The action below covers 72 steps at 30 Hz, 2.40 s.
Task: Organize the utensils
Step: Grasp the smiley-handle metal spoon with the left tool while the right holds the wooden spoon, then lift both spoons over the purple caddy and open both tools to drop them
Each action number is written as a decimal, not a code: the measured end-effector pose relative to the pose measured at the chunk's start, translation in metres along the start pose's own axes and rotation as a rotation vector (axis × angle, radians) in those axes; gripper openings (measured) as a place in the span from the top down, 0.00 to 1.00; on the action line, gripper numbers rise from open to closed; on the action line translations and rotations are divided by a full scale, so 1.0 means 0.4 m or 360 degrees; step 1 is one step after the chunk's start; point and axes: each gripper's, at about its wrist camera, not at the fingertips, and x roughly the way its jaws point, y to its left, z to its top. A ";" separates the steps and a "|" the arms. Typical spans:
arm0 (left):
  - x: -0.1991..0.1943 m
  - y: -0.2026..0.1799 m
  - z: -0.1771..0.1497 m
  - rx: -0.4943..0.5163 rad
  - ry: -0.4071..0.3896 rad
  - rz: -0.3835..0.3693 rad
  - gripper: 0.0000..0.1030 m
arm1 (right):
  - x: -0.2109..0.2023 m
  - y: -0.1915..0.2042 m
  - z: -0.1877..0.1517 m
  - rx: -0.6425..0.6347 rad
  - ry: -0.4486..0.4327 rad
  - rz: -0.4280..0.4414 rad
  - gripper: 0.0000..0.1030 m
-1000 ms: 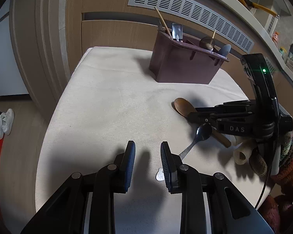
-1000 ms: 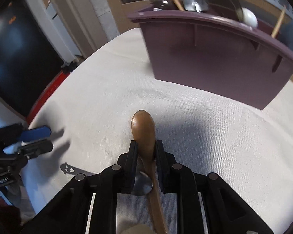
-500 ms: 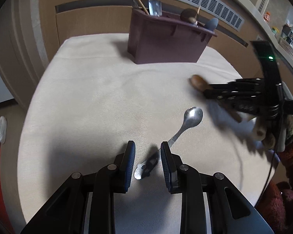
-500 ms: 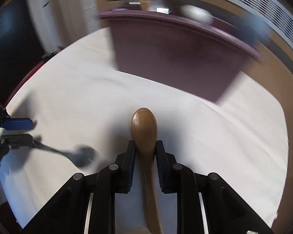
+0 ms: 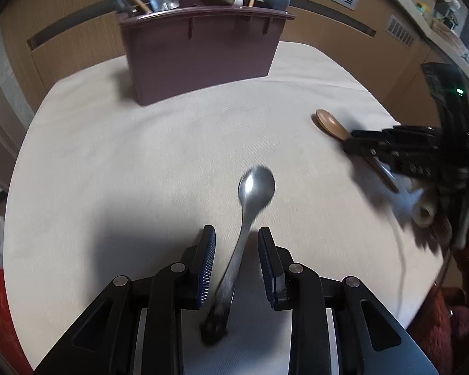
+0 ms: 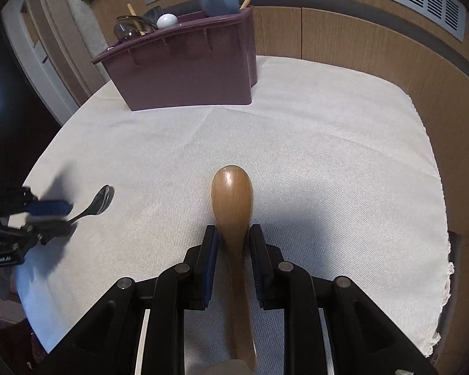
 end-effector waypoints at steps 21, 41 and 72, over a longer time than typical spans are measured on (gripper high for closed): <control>0.065 -0.032 0.078 0.0160 0.0017 0.0105 0.68 | -0.063 -0.024 -0.062 0.0066 -0.0089 0.0054 0.66; -0.134 0.058 0.010 -0.0377 -0.0565 0.0060 0.72 | -0.051 0.041 0.034 -0.0234 -0.0150 -0.0156 0.73; -0.481 0.066 0.272 -0.0347 -0.1496 0.0056 0.72 | -0.482 0.082 0.278 -0.0104 -0.1216 0.0020 0.73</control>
